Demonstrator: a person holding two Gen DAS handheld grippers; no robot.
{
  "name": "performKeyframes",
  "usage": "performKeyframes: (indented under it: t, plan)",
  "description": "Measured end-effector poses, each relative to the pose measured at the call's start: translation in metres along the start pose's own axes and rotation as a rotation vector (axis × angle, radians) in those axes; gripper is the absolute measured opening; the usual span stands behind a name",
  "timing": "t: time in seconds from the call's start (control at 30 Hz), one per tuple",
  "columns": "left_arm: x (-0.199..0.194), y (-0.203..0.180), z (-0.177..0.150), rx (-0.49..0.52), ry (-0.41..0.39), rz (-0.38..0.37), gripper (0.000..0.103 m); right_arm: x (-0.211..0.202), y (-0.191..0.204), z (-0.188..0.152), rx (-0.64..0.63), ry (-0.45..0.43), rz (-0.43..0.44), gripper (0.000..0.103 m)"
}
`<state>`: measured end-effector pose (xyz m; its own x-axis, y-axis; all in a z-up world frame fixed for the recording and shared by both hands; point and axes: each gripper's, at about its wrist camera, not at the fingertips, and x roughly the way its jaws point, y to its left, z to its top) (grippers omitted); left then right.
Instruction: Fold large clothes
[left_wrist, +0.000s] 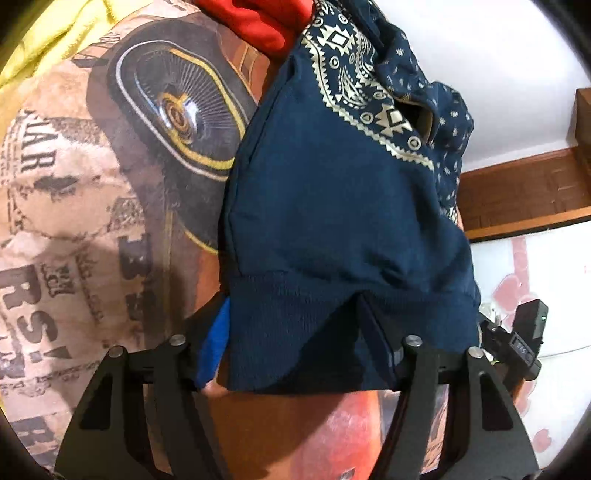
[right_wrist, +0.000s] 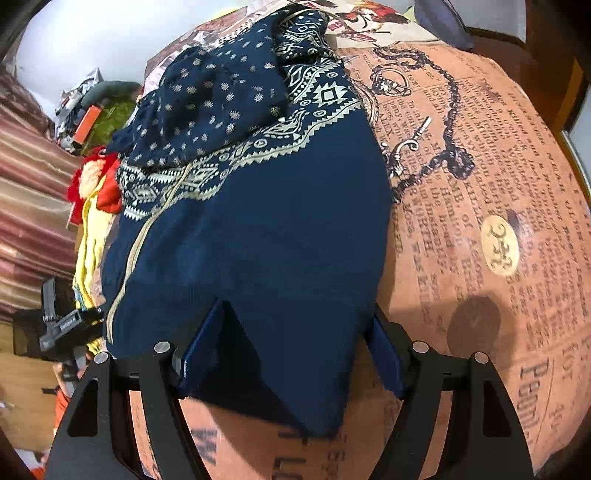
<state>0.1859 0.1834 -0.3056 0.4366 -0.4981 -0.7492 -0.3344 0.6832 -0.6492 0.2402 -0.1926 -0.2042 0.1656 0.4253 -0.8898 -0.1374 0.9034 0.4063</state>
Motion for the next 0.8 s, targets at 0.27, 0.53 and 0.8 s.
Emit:
performKeyframes:
  t: [0.27,0.53,0.8]
  plan:
    - [-0.010,-0.028,0.010,0.075,-0.058,0.022,0.008,-0.006,-0.002,0.006,0.000,-0.024,0.061,0.017]
    - [-0.063,-0.092,0.030,0.254,-0.236,0.042,0.008,-0.037,0.017,0.031,-0.034,-0.147,0.150,0.011]
    - [-0.105,-0.149,0.070,0.351,-0.406,0.028,0.007,-0.066,0.048,0.082,-0.087,-0.303,0.193,0.009]
